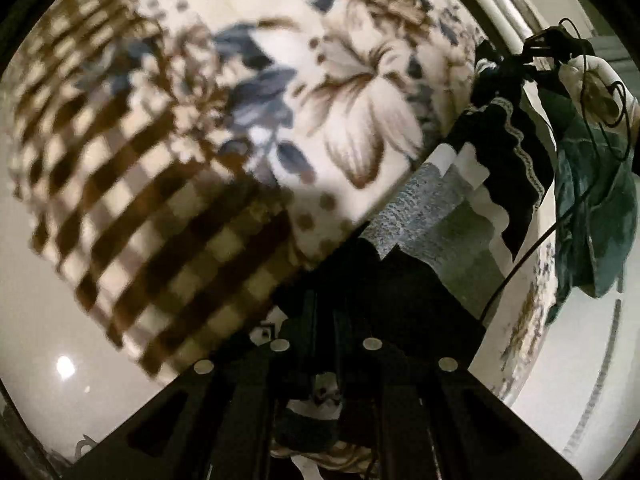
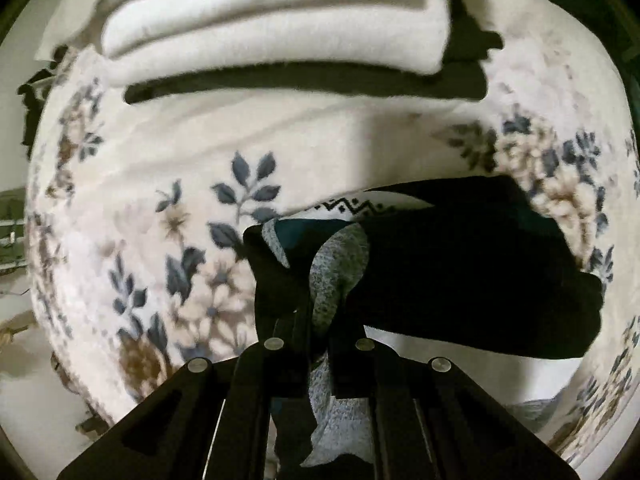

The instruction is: Fold small clothes

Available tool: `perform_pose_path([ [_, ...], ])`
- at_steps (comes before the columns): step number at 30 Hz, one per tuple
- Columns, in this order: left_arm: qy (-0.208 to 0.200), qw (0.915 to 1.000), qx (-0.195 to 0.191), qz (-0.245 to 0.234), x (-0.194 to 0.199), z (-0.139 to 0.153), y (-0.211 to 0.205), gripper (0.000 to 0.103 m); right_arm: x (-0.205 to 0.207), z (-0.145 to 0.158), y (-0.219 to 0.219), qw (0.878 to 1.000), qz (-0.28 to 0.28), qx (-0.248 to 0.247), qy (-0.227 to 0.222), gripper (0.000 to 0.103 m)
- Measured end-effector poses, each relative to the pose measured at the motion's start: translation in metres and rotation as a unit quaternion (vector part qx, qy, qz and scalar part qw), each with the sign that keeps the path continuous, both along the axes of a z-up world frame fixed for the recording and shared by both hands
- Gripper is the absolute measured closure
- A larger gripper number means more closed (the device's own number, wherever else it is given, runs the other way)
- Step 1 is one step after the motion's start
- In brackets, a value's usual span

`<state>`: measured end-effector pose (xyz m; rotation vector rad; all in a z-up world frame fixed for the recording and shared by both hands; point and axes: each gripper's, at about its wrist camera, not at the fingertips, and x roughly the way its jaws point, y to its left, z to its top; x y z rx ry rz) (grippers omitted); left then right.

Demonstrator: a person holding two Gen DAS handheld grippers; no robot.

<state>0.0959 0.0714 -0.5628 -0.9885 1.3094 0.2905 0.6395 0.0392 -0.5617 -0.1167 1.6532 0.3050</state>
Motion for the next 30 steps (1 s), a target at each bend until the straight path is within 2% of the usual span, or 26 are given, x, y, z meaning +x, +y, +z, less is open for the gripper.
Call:
perform_pose_path([
  [1, 0.003, 0.9999, -0.015, 0.001, -0.001, -0.005, 0.006, 0.094, -0.001, -0.003, -0.001, 1.000, -0.005, 0.003, 0.009, 0.094],
  [2, 0.003, 0.9995, -0.031, 0.007, -0.003, -0.007, 0.012, 0.094, -0.003, -0.002, -0.003, 1.000, -0.007, 0.007, 0.016, 0.087],
  [3, 0.007, 0.9992, -0.037, 0.009, -0.004, -0.005, 0.016, 0.090, -0.009, 0.002, -0.006, 1.000, -0.003, 0.013, 0.026, 0.071],
  [4, 0.018, 0.9991, -0.037, 0.006, -0.006, -0.002, 0.020, 0.074, -0.015, 0.008, -0.011, 0.999, 0.000, 0.031, 0.030, 0.064],
  [5, 0.023, 0.9990, -0.039, 0.000, -0.007, 0.002, 0.024, 0.065, -0.026, 0.020, -0.019, 0.998, 0.007, 0.055, 0.029, 0.051],
  [6, 0.020, 0.9990, -0.041, -0.002, -0.010, 0.006, 0.027, 0.050, -0.040, 0.032, -0.028, 0.997, 0.016, 0.066, 0.026, 0.044],
  [7, 0.009, 0.9990, -0.043, -0.003, -0.013, 0.012, 0.031, 0.046, -0.059, 0.046, -0.040, 0.996, 0.027, 0.078, 0.023, 0.044],
  [10, -0.011, 0.9982, -0.056, -0.018, -0.017, 0.021, 0.034, 0.045, -0.133, 0.072, -0.089, 0.994, 0.055, 0.091, 0.021, 0.044],
  [13, -0.002, 0.9974, -0.052, -0.050, -0.012, 0.018, 0.026, 0.046, -0.220, 0.063, -0.146, 0.994, 0.047, 0.080, 0.063, 0.044],
  [17, 0.009, 0.9963, -0.041, -0.075, 0.001, 0.014, 0.006, 0.046, -0.341, 0.005, -0.227, 0.981, -0.027, 0.086, 0.172, 0.044],
  [19, 0.020, 0.9951, -0.024, -0.094, 0.005, 0.008, -0.004, 0.048, -0.393, -0.031, -0.260, 0.964, -0.092, 0.106, 0.224, 0.044],
  [20, 0.026, 0.9943, -0.014, -0.102, 0.007, 0.005, -0.009, 0.048, -0.410, -0.043, -0.267, 0.959, -0.107, 0.112, 0.236, 0.044],
  [21, 0.028, 0.9936, -0.004, -0.109, 0.008, 0.005, -0.014, 0.053, -0.426, -0.054, -0.273, 0.953, -0.122, 0.124, 0.246, 0.044],
  [22, 0.028, 0.9924, 0.014, -0.119, 0.009, 0.005, -0.019, 0.087, -0.442, -0.065, -0.278, 0.947, -0.140, 0.137, 0.255, 0.044],
  [23, 0.031, 0.9912, 0.027, -0.126, 0.009, 0.006, -0.022, 0.100, -0.455, -0.073, -0.281, 0.939, -0.162, 0.154, 0.260, 0.045],
  [24, 0.029, 0.9907, 0.036, -0.128, 0.009, 0.009, -0.024, 0.099, -0.467, -0.078, -0.284, 0.933, -0.183, 0.177, 0.254, 0.063],
  [25, 0.024, 0.9906, 0.047, -0.126, 0.008, 0.014, -0.024, 0.099, -0.475, -0.078, -0.287, 0.936, -0.193, 0.176, 0.235, 0.083],
  [26, 0.022, 0.9902, 0.054, -0.127, 0.008, 0.018, -0.026, 0.099, -0.481, -0.076, -0.288, 0.940, -0.196, 0.175, 0.216, 0.096],
  [30, 0.012, 0.9872, 0.078, -0.138, 0.008, 0.038, -0.034, 0.099, -0.506, -0.045, -0.288, 0.957, -0.189, 0.163, 0.149, 0.097],
])
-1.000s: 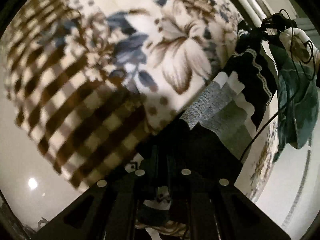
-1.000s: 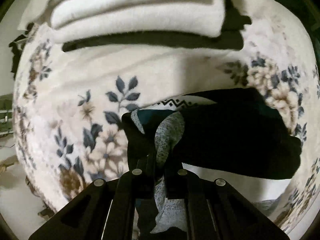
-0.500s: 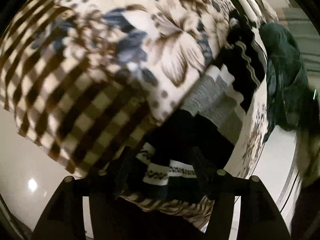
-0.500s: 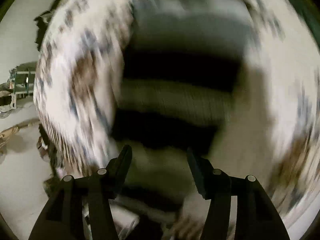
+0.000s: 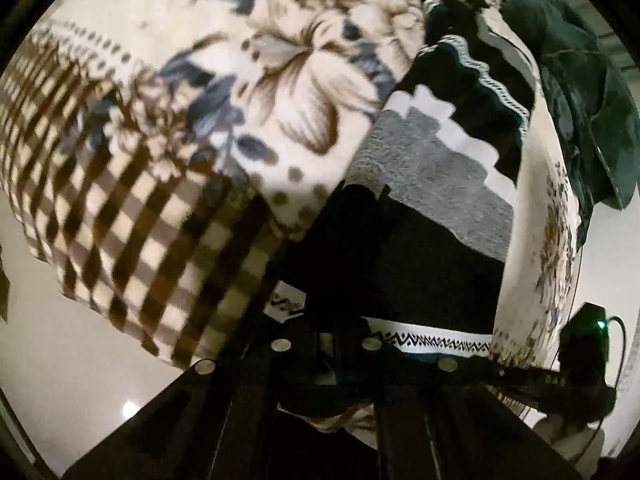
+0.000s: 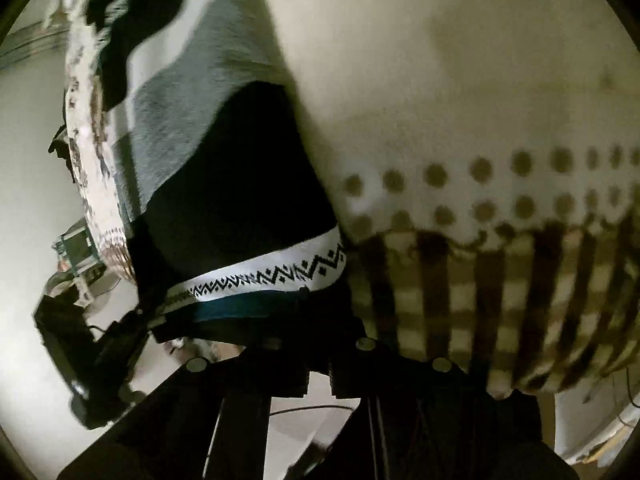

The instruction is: Fold small clothes

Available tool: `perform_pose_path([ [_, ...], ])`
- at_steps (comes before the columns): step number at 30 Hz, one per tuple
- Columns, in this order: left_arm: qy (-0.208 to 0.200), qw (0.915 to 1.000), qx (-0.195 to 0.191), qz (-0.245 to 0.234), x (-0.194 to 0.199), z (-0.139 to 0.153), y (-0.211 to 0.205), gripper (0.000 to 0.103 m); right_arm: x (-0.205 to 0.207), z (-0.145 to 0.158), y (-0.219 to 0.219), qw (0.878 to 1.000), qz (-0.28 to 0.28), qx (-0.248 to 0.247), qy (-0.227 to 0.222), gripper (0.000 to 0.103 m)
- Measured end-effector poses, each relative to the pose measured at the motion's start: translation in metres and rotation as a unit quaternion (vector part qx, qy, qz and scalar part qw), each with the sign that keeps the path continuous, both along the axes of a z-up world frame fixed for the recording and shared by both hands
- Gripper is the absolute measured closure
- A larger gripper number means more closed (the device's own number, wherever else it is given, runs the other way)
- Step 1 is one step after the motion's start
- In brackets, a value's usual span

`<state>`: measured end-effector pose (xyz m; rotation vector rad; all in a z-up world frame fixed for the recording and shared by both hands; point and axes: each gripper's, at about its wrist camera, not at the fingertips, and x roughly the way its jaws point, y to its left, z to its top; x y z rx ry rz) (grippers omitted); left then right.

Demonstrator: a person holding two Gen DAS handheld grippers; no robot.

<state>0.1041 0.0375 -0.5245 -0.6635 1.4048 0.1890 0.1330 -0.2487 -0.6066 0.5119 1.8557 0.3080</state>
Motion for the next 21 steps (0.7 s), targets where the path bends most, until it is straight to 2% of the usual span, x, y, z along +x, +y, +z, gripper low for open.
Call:
perform_pose_path([
  [4, -0.021, 0.9997, -0.006, 0.010, -0.001, 0.023, 0.000, 0.099, -0.015, 0.037, -0.004, 0.999, 0.024, -0.006, -0.040, 0.098],
  [8, -0.023, 0.9995, 0.003, 0.021, -0.006, 0.026, 0.009, 0.099, -0.016, 0.059, -0.003, 0.997, 0.061, 0.000, -0.040, 0.098],
  [10, -0.012, 0.9996, 0.000, 0.026, -0.011, 0.015, 0.017, 0.099, -0.023, 0.054, 0.004, 0.996, 0.080, -0.005, -0.036, 0.098],
  [16, 0.017, 0.9995, 0.008, 0.025, -0.024, -0.019, 0.022, 0.099, -0.034, 0.021, 0.015, 0.996, 0.091, -0.018, -0.008, 0.098],
  [19, 0.037, 0.9990, -0.014, 0.020, -0.020, -0.039, 0.024, 0.097, -0.035, 0.002, 0.019, 0.994, 0.102, -0.028, -0.002, 0.098],
  [20, 0.044, 0.9988, -0.016, 0.013, -0.017, -0.040, 0.025, 0.095, -0.032, -0.003, 0.024, 0.993, 0.117, -0.023, -0.001, 0.097],
  [21, 0.047, 0.9987, -0.018, 0.010, -0.014, -0.035, 0.027, 0.094, -0.028, -0.005, 0.028, 0.992, 0.123, -0.020, 0.003, 0.092],
])
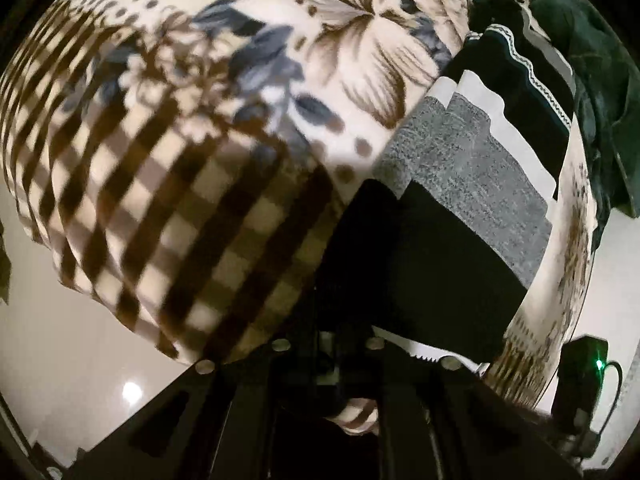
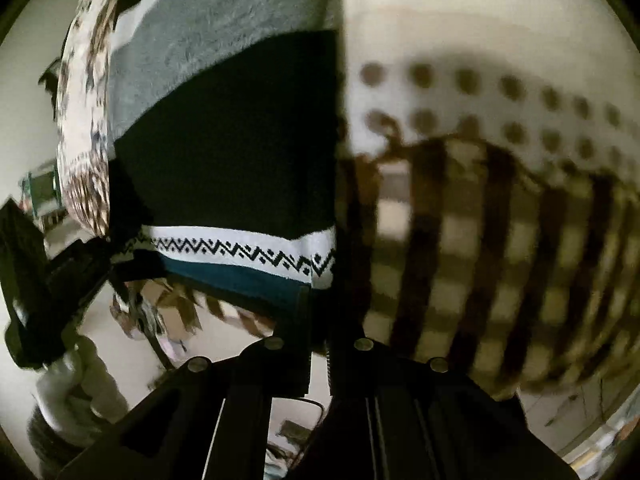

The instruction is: Fold small clothes

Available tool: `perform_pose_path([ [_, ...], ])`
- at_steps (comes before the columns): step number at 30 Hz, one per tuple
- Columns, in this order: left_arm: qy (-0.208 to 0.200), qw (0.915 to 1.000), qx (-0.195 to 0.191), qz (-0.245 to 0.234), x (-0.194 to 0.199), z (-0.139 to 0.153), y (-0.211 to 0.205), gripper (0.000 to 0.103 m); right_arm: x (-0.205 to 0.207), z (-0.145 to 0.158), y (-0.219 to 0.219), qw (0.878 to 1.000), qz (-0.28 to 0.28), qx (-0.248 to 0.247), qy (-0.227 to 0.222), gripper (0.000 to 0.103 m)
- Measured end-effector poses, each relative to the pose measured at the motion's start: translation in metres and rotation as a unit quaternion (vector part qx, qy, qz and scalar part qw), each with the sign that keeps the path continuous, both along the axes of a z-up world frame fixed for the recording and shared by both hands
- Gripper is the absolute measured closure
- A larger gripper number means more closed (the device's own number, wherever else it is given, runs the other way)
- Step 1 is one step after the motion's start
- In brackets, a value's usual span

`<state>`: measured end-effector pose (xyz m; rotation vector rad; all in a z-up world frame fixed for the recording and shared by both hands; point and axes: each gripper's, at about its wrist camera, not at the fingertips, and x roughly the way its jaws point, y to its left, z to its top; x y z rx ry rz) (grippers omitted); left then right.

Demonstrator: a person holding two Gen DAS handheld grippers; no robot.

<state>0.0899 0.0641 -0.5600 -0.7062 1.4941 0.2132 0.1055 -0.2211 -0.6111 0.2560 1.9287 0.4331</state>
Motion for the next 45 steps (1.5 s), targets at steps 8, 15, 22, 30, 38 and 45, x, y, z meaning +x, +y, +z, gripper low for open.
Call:
perform_pose_path([
  [8, -0.082, 0.9964, -0.015, 0.015, 0.057, 0.099, 0.030, 0.039, 0.065, 0.064, -0.058, 0.998, -0.035, 0.059, -0.013, 0.040],
  [15, -0.185, 0.9809, -0.060, 0.009, 0.250, 0.110, 0.046, 0.039, 0.212, 0.102, -0.103, 0.983, -0.138, 0.036, -0.114, 0.040],
  [22, -0.145, 0.9819, -0.054, -0.109, 0.438, 0.043, 0.014, 0.044, 0.400, 0.093, -0.094, 0.956, -0.220, 0.024, -0.193, 0.040],
  [30, -0.232, 0.9603, 0.000, -0.155, 0.442, 0.069, 0.015, 0.099, 0.493, 0.059, -0.025, 0.953, -0.224, 0.036, -0.201, 0.097],
  [38, -0.188, 0.9753, -0.028, -0.112, 0.484, 0.018, 0.054, 0.098, 0.502, 0.062, 0.007, 0.949, -0.189, -0.020, -0.253, 0.096],
  [45, -0.149, 0.9776, -0.095, -0.114, 0.482, 0.007, 0.064, 0.078, 0.509, 0.043, 0.006, 0.967, -0.169, -0.027, -0.190, 0.071],
])
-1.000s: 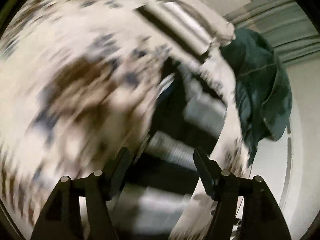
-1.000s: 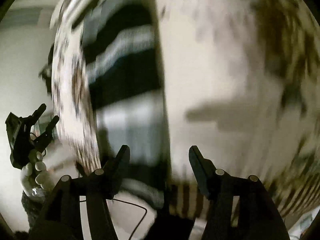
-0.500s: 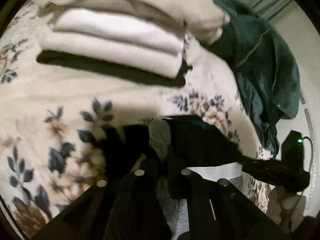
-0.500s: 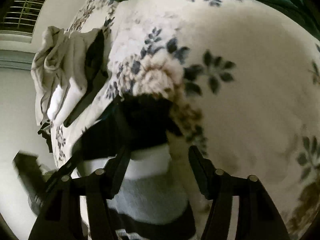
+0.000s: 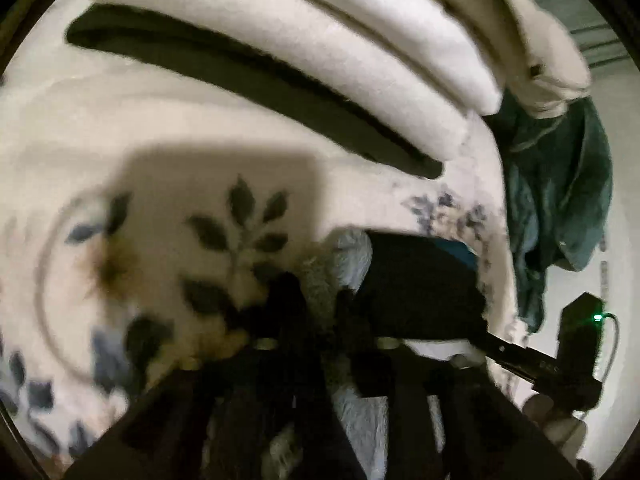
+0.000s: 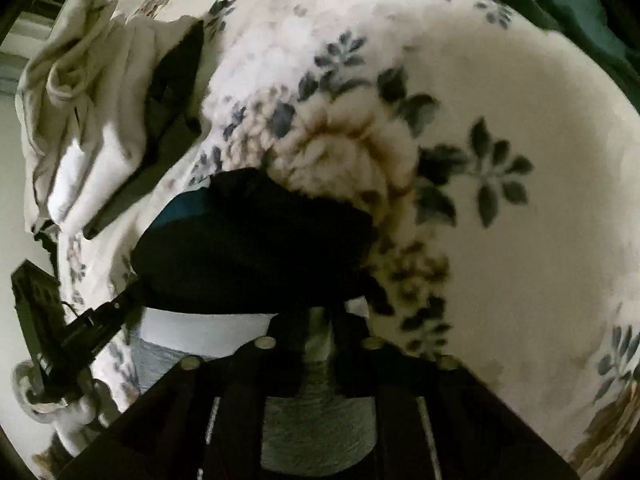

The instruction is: Fold small clothes

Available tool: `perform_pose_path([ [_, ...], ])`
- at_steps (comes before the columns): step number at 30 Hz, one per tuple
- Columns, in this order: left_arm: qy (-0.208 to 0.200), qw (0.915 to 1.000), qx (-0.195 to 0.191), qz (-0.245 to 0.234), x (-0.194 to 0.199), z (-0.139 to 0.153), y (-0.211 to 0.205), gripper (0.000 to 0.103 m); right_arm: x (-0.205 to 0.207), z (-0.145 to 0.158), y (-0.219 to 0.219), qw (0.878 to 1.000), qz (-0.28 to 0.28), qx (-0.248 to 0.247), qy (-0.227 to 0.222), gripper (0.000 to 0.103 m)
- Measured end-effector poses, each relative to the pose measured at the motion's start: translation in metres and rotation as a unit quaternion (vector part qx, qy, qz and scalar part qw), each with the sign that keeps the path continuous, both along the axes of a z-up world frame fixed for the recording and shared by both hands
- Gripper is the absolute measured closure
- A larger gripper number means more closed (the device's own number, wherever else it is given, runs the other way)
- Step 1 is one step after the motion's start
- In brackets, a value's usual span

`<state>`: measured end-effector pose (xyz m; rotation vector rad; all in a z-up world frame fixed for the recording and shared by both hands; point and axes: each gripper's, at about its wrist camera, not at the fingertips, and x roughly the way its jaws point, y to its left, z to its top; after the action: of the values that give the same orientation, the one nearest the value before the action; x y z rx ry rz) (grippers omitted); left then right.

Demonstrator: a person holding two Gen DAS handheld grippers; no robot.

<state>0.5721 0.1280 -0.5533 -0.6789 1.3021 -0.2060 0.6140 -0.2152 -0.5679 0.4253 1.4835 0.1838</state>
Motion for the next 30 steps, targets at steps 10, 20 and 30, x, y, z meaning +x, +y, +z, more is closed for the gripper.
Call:
perform_pose_path([
  [10, 0.016, 0.9992, 0.034, -0.011, -0.073, -0.005, -0.014, 0.064, -0.092, -0.008, -0.010, 0.998, 0.047, 0.011, 0.051, 0.048],
  [20, 0.020, 0.9995, -0.015, 0.021, -0.216, 0.061, 0.002, 0.034, -0.210, 0.033, -0.058, 0.993, 0.000, 0.073, 0.089, 0.045],
  [30, 0.168, 0.9826, 0.023, 0.074, -0.414, 0.012, -0.034, 0.034, -0.399, -0.002, -0.081, 0.980, 0.011, 0.070, 0.186, 0.045],
])
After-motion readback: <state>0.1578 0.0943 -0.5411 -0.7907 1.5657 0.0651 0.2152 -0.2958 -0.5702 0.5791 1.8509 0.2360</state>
